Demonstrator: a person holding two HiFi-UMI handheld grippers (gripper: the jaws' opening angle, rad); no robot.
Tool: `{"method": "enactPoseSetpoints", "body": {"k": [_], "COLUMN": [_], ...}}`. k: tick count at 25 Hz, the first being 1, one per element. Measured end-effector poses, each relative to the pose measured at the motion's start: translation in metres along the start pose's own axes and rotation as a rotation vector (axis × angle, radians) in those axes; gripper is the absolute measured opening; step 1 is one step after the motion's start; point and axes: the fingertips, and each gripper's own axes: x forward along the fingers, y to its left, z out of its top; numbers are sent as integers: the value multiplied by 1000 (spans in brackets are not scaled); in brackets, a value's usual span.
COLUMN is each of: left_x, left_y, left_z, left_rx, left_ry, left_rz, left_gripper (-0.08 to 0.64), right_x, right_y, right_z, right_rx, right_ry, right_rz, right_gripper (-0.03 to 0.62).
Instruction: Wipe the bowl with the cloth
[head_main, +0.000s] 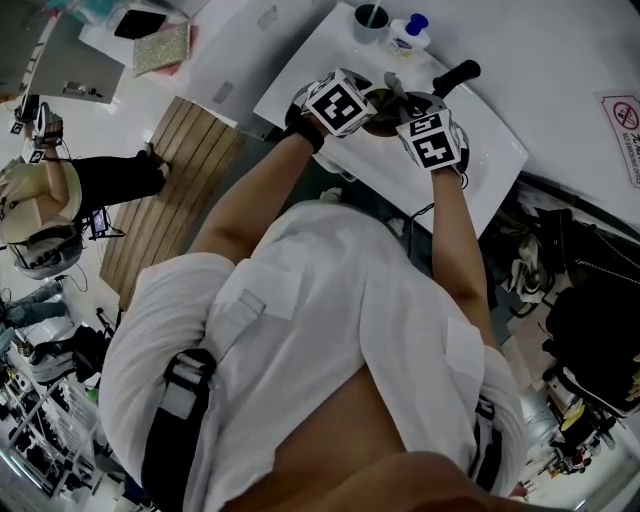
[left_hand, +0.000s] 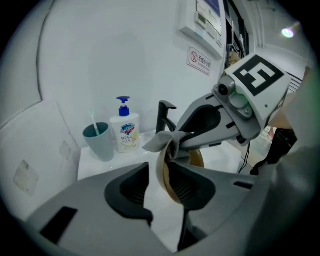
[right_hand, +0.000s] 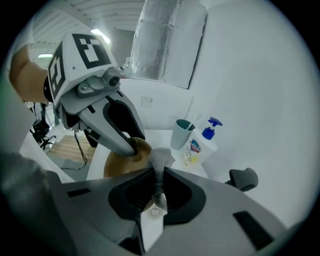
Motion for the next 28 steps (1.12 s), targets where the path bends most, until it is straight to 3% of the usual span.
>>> {"method": "enactPoseSetpoints", "body": {"k": [1,3,7,9,12,20,28], "left_x": [0,-2,-2,1,3,-5,-19], "left_y": [-2,-3,-7,-10,-10,-2,23], "left_z": [1,6,16,16,17,16,18], "left_rx": [30,103,250,314,356,140,-201], "left_ry": [0,1,51,109,158,47,-181], "left_rz": [4,36,86,92,108,77,115], "left_gripper": [141,140,89,34,26,18,20], "right_x": [0,1,2,2,0,-4,-8], "right_y": [-2,-3,4,8,8,3,-15], "right_z": [-2,-3,3,7,12,15,17], "right_rx": [-22,-87,-209,-223,-218,-92,205], "right_ry": [20,49,74,71,60,-29,-187], "right_rz": [-12,-28,-36,-29,-21,-5,-33], "right_gripper": [60,60,60,60,60,64,69]}}
